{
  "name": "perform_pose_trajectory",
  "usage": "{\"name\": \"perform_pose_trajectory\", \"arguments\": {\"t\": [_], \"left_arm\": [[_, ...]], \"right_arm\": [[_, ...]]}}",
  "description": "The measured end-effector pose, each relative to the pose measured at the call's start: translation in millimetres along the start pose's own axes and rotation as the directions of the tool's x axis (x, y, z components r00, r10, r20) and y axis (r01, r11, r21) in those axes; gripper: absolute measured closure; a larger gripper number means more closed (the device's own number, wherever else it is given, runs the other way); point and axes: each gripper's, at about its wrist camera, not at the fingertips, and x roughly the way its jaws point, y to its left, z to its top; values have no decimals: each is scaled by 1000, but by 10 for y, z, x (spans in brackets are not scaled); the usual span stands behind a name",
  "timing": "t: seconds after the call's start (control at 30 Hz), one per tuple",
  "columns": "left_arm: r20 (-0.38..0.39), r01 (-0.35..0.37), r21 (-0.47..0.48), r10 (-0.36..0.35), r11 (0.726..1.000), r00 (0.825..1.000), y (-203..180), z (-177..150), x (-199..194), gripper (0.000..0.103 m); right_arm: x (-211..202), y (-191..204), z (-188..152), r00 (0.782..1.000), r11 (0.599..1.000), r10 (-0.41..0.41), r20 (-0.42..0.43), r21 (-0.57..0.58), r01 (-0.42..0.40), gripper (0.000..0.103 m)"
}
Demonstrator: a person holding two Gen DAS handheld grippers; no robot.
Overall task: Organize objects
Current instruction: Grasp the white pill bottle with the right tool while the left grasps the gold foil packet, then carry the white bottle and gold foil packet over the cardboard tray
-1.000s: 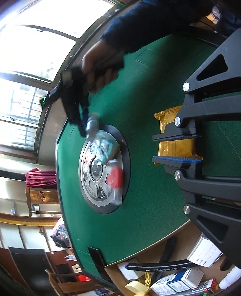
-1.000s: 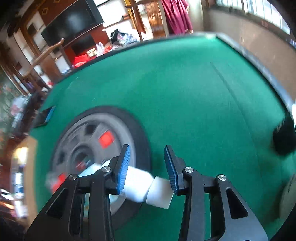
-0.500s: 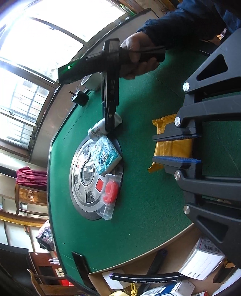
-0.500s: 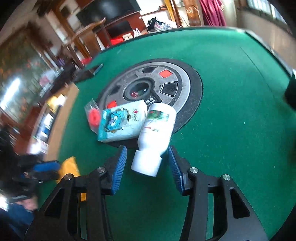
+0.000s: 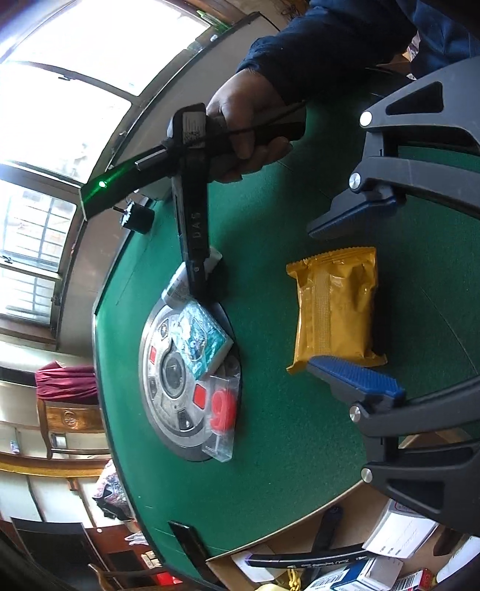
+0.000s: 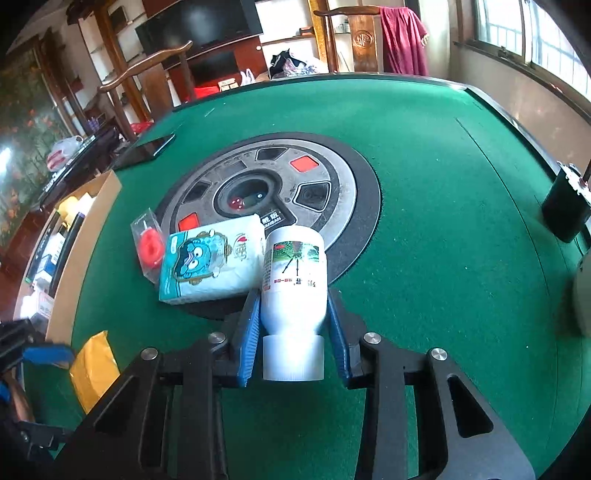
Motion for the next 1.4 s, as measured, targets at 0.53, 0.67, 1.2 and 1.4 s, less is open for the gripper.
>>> {"name": "perform_pose_trajectory", "arguments": {"t": [0.53, 0.67, 1.2, 1.4], "left_arm": [[-38, -139, 0, 139, 990, 990, -50, -56, 323, 42], [-3, -114, -31, 114, 993, 993, -2, -30, 234, 55], [108, -59, -94, 69, 994, 992, 101, 33, -36, 70], [103, -41, -103, 52, 994, 993, 110, 43, -19, 71]], "right_arm": [[35, 24, -1, 1000, 1000, 9, 2, 8, -9, 70], [20, 13, -14, 1000, 1000, 7, -1, 12, -7, 70], [-226, 173, -61, 997, 999, 4, 78, 43, -8, 70], [-272, 299, -84, 995, 1000, 18, 97, 23, -20, 70]]}}
